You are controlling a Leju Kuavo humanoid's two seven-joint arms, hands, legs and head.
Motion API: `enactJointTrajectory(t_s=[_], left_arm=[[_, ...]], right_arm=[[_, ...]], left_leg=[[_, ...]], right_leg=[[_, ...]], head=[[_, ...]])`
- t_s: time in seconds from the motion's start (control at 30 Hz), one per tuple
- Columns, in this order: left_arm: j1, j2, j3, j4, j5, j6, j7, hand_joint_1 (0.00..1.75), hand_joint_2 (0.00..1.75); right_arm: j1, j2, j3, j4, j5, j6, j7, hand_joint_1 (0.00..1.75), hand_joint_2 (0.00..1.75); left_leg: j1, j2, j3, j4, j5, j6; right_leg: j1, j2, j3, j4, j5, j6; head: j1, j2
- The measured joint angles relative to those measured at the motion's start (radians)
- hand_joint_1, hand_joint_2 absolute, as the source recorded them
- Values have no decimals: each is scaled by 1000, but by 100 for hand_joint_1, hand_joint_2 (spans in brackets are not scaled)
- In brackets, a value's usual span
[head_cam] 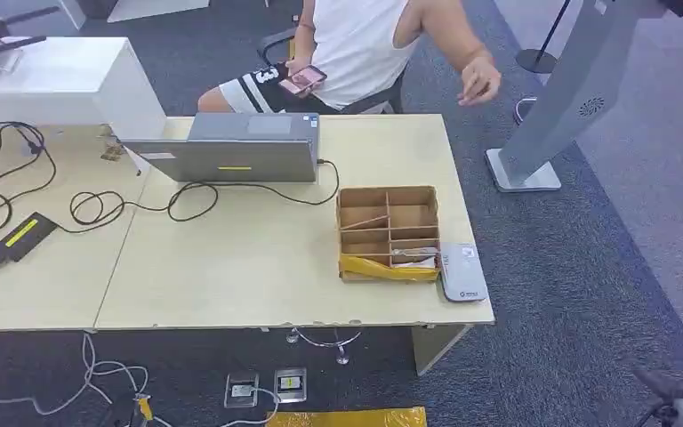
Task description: Pass the card to the sensor for recognition and then transmit it.
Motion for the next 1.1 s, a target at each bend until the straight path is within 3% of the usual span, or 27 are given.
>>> enactJointTrajectory(t_s=[0.1, 0.27, 0.53, 0.67, 0.77, 0.9, 1.1], left_arm=[[-1, -3, 0, 0, -3, 4, -3, 0, 0], [0, -8, 0, 0, -3, 17, -20, 0, 0], [2, -16, 0, 0, -4, 30, -45, 0, 0], [-4, -20, 0, 0, -21, 31, -45, 0, 0], [-14, -23, 0, 0, -38, 31, -45, 0, 0], [-32, -24, 0, 0, -48, 29, -30, 0, 0], [-103, -27, 0, -11, -59, 35, 28, 0, 0]], right_arm=[[-74, -36, -3, -2, -28, -12, -34, 0, 175], [-245, -82, 4, -17, -66, -27, -176, 0, 175], [-567, -66, 172, -55, -50, 12, -409, 0, 175], [-670, -10, 344, -93, -50, 60, -469, 0, 175], [-710, 33, 527, -143, -31, 50, -493, 0, 175], [-737, 96, 779, -189, 10, -1, -480, 0, 175], [-755, 200, 1091, -204, 58, 0, -446, 0, 175]], left_leg=[[0, 0, 0, 0, 0, 0], [-2, 0, -1, 0, 1, 1], [-1, -3, -2, 0, 4, 1], [-1, -3, -2, 0, 4, 1], [-1, -4, -2, 0, 5, 0], [-1, -3, -1, 0, 5, 0], [1, -5, -1, 0, 7, -1]], right_leg=[[0, 0, 0, 0, 0, 0], [-2, 0, 0, 1, 1, 2], [-1, -3, 0, 2, 2, 2], [-1, -3, 0, 2, 2, 2], [-1, -4, 0, 3, 2, 2], [-1, -2, 0, 3, 2, 2], [1, -4, 0, 3, 3, 1]], head=[[0, 0], [0, 0], [0, 0], [-1, 0], [0, 0], [0, 0], [0, 0]])
